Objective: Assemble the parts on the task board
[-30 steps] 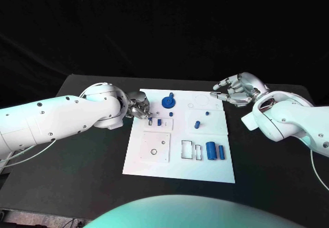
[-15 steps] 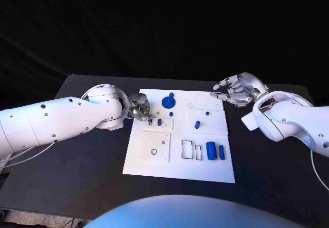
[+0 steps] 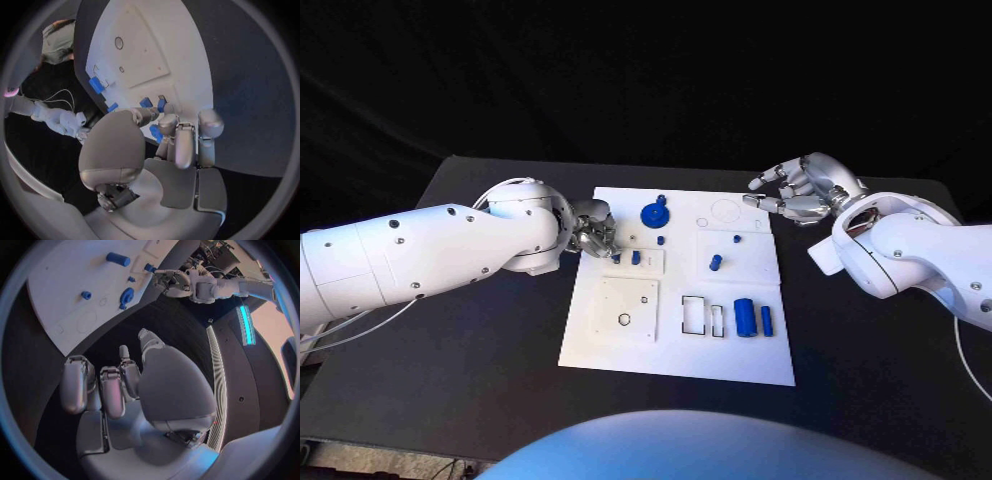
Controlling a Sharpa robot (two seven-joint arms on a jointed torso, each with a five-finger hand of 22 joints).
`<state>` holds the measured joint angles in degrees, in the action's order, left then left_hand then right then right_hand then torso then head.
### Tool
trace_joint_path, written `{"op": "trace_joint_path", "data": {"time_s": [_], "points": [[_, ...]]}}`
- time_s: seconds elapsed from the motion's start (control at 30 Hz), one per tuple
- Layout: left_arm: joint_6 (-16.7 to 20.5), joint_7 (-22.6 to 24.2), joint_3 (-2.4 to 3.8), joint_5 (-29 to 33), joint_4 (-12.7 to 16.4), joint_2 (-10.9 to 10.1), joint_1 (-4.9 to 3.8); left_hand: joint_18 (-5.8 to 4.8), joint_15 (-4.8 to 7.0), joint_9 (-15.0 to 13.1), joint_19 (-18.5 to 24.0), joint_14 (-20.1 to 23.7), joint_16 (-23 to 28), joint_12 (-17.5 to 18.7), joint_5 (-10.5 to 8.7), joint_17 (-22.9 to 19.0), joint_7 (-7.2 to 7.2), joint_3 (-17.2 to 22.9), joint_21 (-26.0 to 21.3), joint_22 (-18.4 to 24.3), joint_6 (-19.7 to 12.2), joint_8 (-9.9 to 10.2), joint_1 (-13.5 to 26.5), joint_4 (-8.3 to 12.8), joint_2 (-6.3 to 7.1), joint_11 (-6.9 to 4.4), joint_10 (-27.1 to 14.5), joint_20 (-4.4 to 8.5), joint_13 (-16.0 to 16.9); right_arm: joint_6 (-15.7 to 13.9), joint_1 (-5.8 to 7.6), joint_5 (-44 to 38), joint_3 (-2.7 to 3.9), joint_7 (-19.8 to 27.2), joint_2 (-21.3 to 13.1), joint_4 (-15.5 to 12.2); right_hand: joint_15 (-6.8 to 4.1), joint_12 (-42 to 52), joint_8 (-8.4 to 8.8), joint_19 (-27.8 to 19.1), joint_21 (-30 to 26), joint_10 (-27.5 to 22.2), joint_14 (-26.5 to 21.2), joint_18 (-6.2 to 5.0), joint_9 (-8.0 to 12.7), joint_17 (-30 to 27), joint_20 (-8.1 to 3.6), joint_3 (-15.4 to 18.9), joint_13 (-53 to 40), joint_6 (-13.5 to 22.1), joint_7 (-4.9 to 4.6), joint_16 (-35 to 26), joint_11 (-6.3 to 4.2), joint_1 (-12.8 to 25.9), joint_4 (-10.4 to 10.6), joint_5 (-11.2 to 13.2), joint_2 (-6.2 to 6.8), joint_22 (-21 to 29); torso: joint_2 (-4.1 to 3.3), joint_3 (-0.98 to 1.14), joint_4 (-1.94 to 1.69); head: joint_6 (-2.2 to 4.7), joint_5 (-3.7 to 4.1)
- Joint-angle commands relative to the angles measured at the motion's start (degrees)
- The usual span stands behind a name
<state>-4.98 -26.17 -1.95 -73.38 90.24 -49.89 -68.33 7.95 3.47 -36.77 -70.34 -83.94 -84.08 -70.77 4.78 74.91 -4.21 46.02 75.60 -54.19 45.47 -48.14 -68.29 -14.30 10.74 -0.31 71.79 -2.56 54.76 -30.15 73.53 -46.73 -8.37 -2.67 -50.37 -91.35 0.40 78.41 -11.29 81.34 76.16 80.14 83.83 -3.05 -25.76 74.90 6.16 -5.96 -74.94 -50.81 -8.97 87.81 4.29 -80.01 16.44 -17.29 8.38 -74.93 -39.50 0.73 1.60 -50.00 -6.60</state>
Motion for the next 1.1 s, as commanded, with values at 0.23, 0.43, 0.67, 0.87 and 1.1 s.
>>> {"op": "trace_joint_path", "data": {"time_s": [0.23,0.43,0.67,0.87,1.1], "points": [[-2.3,-0.7,-0.08,0.3,0.1,0.1,0.15,-0.99,0.34,-0.1,-0.3,-3.0,-0.2,-0.4,0.26,2.7,0.14,10.6,0.2,0.0,0.3,-0.3,-0.4,10.2,0.01,-0.05,0.4,-0.05,0.1,0.9,-0.06,-0.6,0.00,0.2,0.0,0.0,-0.42,-0.1,-0.31,-0.5,-0.3,-0.3,4.4,-0.74,-0.1,7.3,-0.07,-0.3,-1.8,0.4,0.07,-0.3,-0.20,0.3,-0.1,0.0,0.22,-4.0,0.03,0.03,0.00,0.00,0.02],[-2.5,-0.8,-0.08,0.4,0.1,0.2,0.16,-0.99,0.34,-0.1,-0.3,-3.0,-0.2,-0.4,0.26,2.7,0.14,10.6,0.2,0.0,0.3,-0.3,-0.4,10.2,0.01,-0.05,0.4,-0.05,0.1,0.9,-0.07,-0.6,0.00,0.2,0.0,0.0,-0.42,-0.1,-0.31,-0.5,-0.3,-0.3,4.4,-0.74,-0.1,7.3,-0.07,-0.3,-1.8,0.4,0.07,-0.3,-0.20,0.3,-0.1,0.0,0.22,-4.0,0.00,0.03,0.04,0.00,-0.01],[-2.3,-0.9,-0.07,0.5,0.3,0.1,0.17,-1.00,0.35,-0.1,-0.3,-3.0,-0.2,-0.4,0.26,2.7,0.15,10.7,0.2,-0.1,0.3,-0.3,-0.3,10.2,0.06,-0.05,0.4,-0.04,0.2,0.9,-0.08,-0.6,0.00,0.2,0.0,0.0,-0.42,-0.1,-0.31,-0.5,-0.3,-0.3,4.4,-0.74,-0.1,7.3,-0.07,-0.3,-1.8,0.4,0.07,-0.3,-0.20,0.3,-0.1,0.0,0.22,-4.0,0.00,-0.03,0.01,0.00,0.01],[-2.2,-0.6,-0.06,0.7,0.4,0.2,0.17,-1.01,0.36,-0.1,-0.4,-3.0,-0.2,-0.4,0.27,2.7,0.16,10.8,0.3,-0.1,0.4,-0.3,-0.3,10.3,0.12,-0.07,0.5,-0.04,0.3,0.9,-0.10,-0.6,0.00,0.2,0.1,0.0,-0.42,-0.1,-0.31,-0.5,-0.3,-0.3,4.4,-0.74,-0.1,7.3,-0.07,-0.3,-1.8,0.4,0.07,-0.3,-0.20,0.3,-0.1,0.0,0.22,-4.0,-0.02,0.02,0.02,0.00,-0.02],[-3.5,-0.3,-0.04,1.2,0.4,0.2,0.17,-1.02,0.40,-0.1,-0.4,-3.0,-0.2,-0.5,0.27,2.7,0.21,11.1,0.3,-0.2,0.5,-0.4,-0.4,10.6,0.40,-0.12,0.6,-0.01,0.3,0.9,-0.13,-0.6,0.00,0.2,0.1,0.1,-0.42,-0.1,-0.31,-0.5,-0.3,-0.3,4.4,-0.74,-0.1,7.3,-0.07,-0.3,-1.8,0.4,0.07,-0.3,-0.20,0.3,-0.1,0.0,0.22,-4.0,0.00,0.01,0.04,0.00,0.01]]}}
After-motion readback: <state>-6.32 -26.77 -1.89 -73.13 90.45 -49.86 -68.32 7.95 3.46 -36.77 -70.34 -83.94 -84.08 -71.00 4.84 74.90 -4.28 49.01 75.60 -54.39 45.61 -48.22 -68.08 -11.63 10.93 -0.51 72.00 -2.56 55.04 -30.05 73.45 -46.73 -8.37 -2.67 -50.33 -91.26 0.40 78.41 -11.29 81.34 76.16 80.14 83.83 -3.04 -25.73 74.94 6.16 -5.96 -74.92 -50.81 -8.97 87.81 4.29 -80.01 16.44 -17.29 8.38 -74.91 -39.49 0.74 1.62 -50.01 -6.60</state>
